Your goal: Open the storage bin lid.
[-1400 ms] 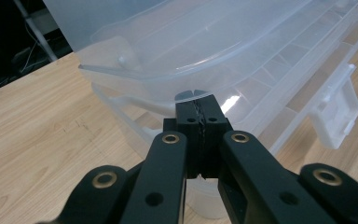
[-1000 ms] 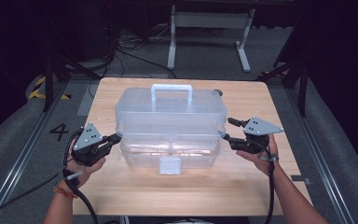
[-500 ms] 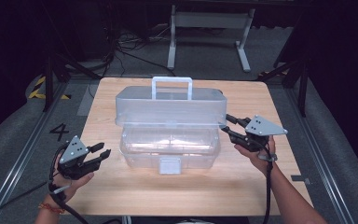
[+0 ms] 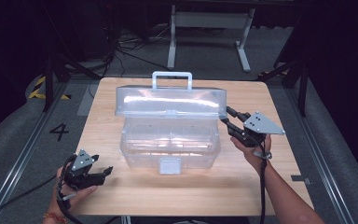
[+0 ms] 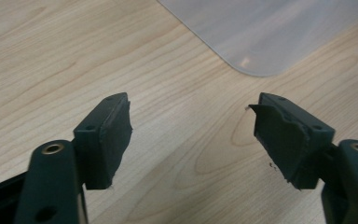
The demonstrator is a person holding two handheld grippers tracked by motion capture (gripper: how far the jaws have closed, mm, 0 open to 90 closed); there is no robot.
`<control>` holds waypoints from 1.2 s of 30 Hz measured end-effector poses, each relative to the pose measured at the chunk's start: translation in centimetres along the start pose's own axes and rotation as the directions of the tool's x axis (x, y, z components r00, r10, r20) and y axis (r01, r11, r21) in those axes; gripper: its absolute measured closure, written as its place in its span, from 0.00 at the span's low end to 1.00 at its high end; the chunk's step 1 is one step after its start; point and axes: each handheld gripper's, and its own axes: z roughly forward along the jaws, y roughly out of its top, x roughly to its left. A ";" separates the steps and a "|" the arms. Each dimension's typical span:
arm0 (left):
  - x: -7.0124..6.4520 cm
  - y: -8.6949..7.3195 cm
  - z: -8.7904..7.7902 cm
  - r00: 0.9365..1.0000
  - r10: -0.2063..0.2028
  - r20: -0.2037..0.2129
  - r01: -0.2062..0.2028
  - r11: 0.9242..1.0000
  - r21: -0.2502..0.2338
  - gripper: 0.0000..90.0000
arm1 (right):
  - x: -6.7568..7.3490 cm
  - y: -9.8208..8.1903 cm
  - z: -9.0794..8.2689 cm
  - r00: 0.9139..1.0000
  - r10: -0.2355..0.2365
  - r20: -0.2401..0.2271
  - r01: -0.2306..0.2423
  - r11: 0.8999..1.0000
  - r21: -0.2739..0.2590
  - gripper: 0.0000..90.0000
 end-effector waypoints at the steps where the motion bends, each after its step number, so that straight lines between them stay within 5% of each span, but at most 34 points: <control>1: -0.1 0.0 0.1 1.000 0.006 0.001 -0.006 1.000 0.008 0.30 | 0.0 0.0 0.0 1.000 0.000 0.000 0.000 1.000 0.000 0.75; 8: 0.1 -0.7 1.0 0.997 -0.068 -0.023 0.068 0.998 0.003 0.23 | 0.1 0.5 0.4 0.999 -0.011 0.051 0.012 1.000 -0.012 0.78; 23: 0.0 -1.0 2.0 0.999 -0.032 -0.031 0.033 0.998 0.045 0.24 | -0.3 1.4 1.8 0.990 0.013 0.141 -0.006 0.999 -0.054 0.83; 32: 0.6 -1.0 2.2 0.995 -0.099 -0.009 0.100 0.994 0.054 0.20 | -0.5 2.0 2.7 0.981 0.047 0.188 -0.035 0.997 -0.067 0.86; 36: 0.6 -0.9 2.2 0.996 -0.090 -0.015 0.091 0.994 0.059 0.19 | -1.0 2.3 3.2 0.979 0.078 0.190 -0.065 0.995 -0.071 0.87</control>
